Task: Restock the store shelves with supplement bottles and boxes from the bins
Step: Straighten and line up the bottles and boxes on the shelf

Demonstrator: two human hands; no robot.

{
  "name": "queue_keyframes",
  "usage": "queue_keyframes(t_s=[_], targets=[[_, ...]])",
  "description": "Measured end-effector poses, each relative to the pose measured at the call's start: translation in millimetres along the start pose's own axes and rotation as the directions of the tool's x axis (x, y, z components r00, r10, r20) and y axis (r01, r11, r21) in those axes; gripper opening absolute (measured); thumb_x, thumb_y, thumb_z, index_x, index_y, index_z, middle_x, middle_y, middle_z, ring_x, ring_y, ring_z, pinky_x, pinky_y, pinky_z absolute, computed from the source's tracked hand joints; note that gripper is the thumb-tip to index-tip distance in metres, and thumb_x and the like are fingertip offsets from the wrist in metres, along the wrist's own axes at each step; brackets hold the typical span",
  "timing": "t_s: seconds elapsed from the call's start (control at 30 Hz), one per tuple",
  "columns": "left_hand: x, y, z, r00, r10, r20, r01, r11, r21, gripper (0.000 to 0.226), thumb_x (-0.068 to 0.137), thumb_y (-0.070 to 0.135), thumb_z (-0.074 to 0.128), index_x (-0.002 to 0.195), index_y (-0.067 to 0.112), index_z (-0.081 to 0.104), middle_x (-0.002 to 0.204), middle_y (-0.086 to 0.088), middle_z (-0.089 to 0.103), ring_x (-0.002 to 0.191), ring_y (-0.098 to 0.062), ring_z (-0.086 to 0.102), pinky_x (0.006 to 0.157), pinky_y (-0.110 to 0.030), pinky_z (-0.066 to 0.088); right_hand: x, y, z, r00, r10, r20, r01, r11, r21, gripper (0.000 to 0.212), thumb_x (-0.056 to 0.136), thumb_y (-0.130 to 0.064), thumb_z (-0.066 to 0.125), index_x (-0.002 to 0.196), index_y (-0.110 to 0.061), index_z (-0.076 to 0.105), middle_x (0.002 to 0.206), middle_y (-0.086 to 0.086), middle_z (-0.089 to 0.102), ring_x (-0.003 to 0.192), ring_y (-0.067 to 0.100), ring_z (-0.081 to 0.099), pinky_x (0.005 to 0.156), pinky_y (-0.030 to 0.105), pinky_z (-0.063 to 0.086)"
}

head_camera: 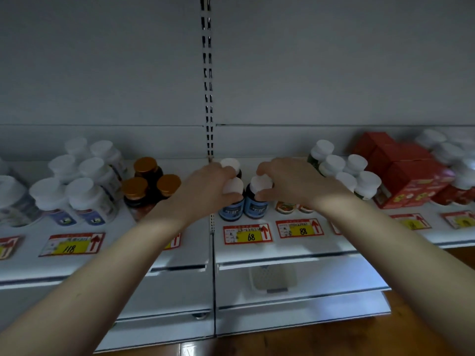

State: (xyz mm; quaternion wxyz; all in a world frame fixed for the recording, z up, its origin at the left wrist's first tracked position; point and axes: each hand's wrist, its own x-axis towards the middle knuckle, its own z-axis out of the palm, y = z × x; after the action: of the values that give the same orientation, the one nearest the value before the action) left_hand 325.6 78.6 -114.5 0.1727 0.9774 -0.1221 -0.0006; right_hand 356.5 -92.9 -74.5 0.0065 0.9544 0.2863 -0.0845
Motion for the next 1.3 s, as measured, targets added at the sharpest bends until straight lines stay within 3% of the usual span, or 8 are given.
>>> queue_keyframes(t_s=[0.27,0.47,0.63,0.83,1.0,1.17,1.3], targets=[[-1,0,0,0.997,0.081,-0.009,-0.081,0.997,0.019,0.048,0.091,0.033,0.055,0.132,0.011,0.045,0.122,-0.013,0.05,0.109,-0.025,0.049,0.081,-0.028,0.036,5,-9,4,0.999,0.041,-0.024,-0.041,0.999,0.026,0.045,0.089,-0.03,0.057,0.13,-0.017,0.044,0.126,0.007,0.053,0.115,0.024,0.049,0.088,0.034,0.038],[-4,-2,2,0.997,0.073,-0.021,-0.074,0.997,-0.033,0.046,0.091,0.031,0.055,0.131,0.011,0.046,0.117,-0.014,0.052,0.105,-0.027,0.05,0.083,-0.031,0.038,6,-6,7,0.998,0.048,-0.027,-0.047,0.999,0.027,0.045,0.088,-0.031,0.058,0.128,-0.016,0.045,0.123,0.008,0.056,0.11,0.025,0.052,0.084,0.034,0.04],[-4,-4,0,0.997,0.075,-0.028,-0.076,0.997,-0.022,0.048,0.089,0.038,0.056,0.13,0.014,0.048,0.11,-0.011,0.055,0.098,-0.024,0.052,0.072,-0.027,0.035,5,-3,8,0.998,0.046,-0.032,-0.044,0.998,0.039,0.042,0.088,-0.033,0.058,0.124,-0.016,0.047,0.118,0.008,0.057,0.107,0.026,0.052,0.08,0.034,0.04],[15,-14,-21,0.989,0.023,-0.145,-0.028,0.999,-0.034,0.038,0.092,0.031,0.053,0.117,0.003,0.058,0.103,-0.019,0.059,0.091,-0.029,0.056,0.082,-0.038,0.045,5,0,7,0.999,0.02,-0.036,-0.018,0.999,0.052,0.043,0.088,-0.034,0.058,0.125,-0.017,0.047,0.12,0.006,0.057,0.108,0.024,0.052,0.083,0.034,0.04],[46,-17,-27,1.0,-0.005,-0.019,0.005,0.999,-0.049,0.05,0.091,0.035,0.055,0.13,0.005,0.049,0.123,-0.016,0.056,0.108,-0.024,0.053,0.087,-0.026,0.04,4,1,4,0.999,0.014,-0.035,-0.013,0.999,0.03,0.05,0.087,-0.039,0.057,0.13,-0.018,0.041,0.121,0.007,0.053,0.109,0.024,0.051,0.084,0.032,0.039],[59,-16,-25,0.995,0.015,0.103,-0.013,1.0,-0.017,0.045,0.089,0.035,0.058,0.124,0.006,0.054,0.116,-0.012,0.057,0.09,-0.012,0.045,0.069,-0.018,0.032,-1,4,4,0.996,0.008,-0.086,-0.004,0.999,0.05,0.049,0.089,-0.04,0.054,0.132,-0.02,0.042,0.12,0.007,0.052,0.109,0.023,0.05,0.078,0.027,0.035],[60,-17,-23,0.995,0.025,0.098,-0.022,0.999,-0.039,0.044,0.091,0.033,0.056,0.124,0.005,0.054,0.115,-0.013,0.058,0.09,-0.013,0.047,0.065,-0.019,0.031,-7,0,5,0.986,-0.009,-0.166,0.019,0.998,0.059,0.043,0.09,-0.038,0.054,0.128,-0.018,0.048,0.125,0.005,0.051,0.115,0.022,0.047,0.087,0.029,0.037]])
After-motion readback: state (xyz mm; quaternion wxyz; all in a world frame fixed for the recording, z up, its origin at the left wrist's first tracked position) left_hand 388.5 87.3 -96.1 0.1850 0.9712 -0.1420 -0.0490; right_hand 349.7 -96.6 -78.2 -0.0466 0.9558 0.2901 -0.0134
